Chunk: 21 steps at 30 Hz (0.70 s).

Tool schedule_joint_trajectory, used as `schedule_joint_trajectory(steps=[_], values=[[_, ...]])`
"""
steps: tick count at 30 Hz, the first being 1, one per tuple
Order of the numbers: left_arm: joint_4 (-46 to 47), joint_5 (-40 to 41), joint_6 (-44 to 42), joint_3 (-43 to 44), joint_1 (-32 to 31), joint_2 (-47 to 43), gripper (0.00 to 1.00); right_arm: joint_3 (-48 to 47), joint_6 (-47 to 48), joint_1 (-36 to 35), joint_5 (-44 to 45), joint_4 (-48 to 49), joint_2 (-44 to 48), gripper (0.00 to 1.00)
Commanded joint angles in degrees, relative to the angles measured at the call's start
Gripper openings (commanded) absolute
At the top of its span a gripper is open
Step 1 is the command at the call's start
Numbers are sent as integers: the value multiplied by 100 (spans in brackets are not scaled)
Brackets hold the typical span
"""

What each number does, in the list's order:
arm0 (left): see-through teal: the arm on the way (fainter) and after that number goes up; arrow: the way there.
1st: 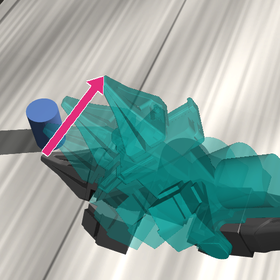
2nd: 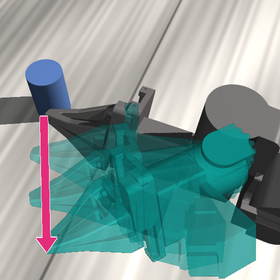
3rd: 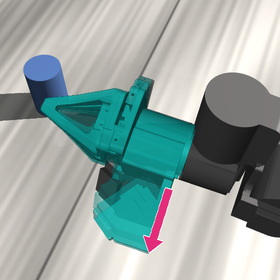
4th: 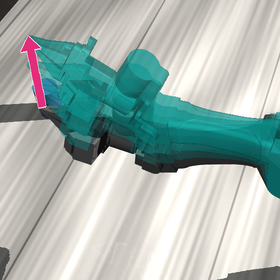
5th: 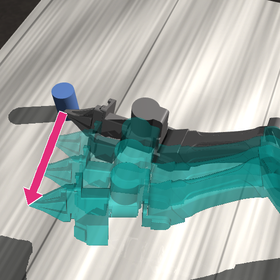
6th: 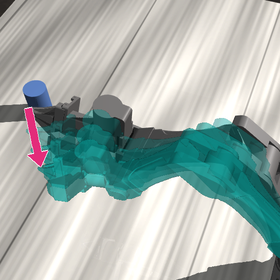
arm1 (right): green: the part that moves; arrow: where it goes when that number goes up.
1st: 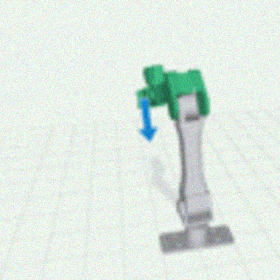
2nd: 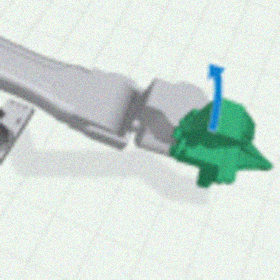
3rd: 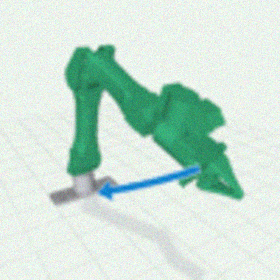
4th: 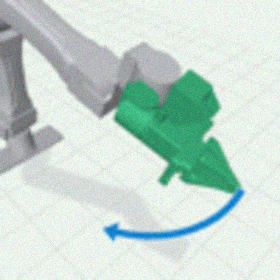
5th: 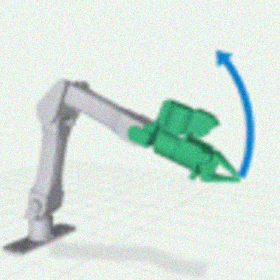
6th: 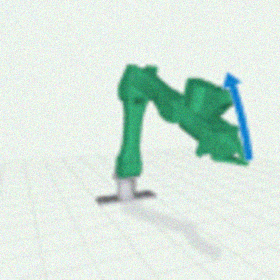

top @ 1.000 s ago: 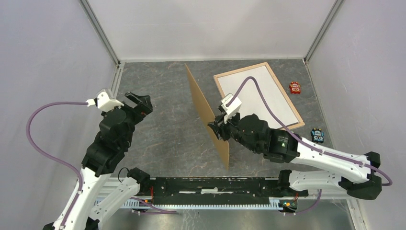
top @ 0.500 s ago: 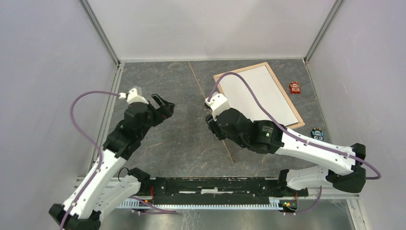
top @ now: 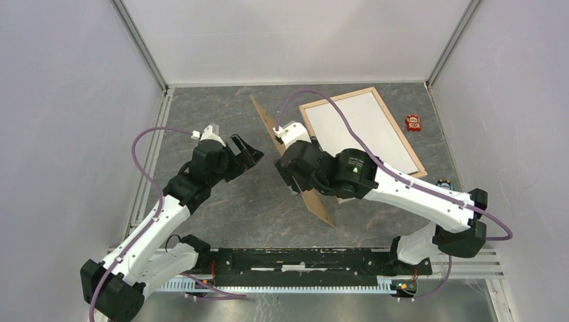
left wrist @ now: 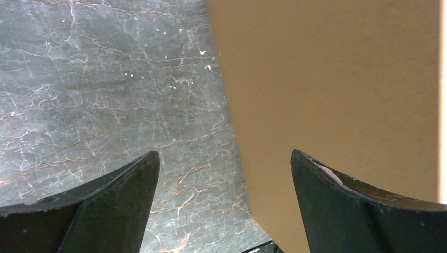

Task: Put the photo into the frame
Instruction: Turn over the photo frame item on the photo frame.

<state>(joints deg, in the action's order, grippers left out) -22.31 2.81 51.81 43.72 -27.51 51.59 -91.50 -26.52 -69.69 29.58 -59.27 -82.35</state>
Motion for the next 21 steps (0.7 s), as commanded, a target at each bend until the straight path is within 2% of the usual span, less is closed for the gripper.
schedule_joint_trajectory(steps=[1,2,4,6,11,17,21], values=[[423,-106,119,-51,-20,-74,100,-847,70,36,181,-808,-276,71],[429,-105,111,-62,-18,-82,100,-912,47,41,217,-924,-354,64],[436,-97,93,-68,-17,-97,100,-990,56,53,175,-992,-430,43],[467,-88,66,-95,-18,-104,100,-974,101,65,112,-976,-446,36],[522,-79,7,-81,-18,-75,100,-893,209,140,247,-1069,-541,37],[912,-231,195,-202,-18,111,100,-634,337,169,541,-921,-655,48],[921,-378,260,-124,-18,315,100,-664,409,166,1014,-1042,-773,44]])
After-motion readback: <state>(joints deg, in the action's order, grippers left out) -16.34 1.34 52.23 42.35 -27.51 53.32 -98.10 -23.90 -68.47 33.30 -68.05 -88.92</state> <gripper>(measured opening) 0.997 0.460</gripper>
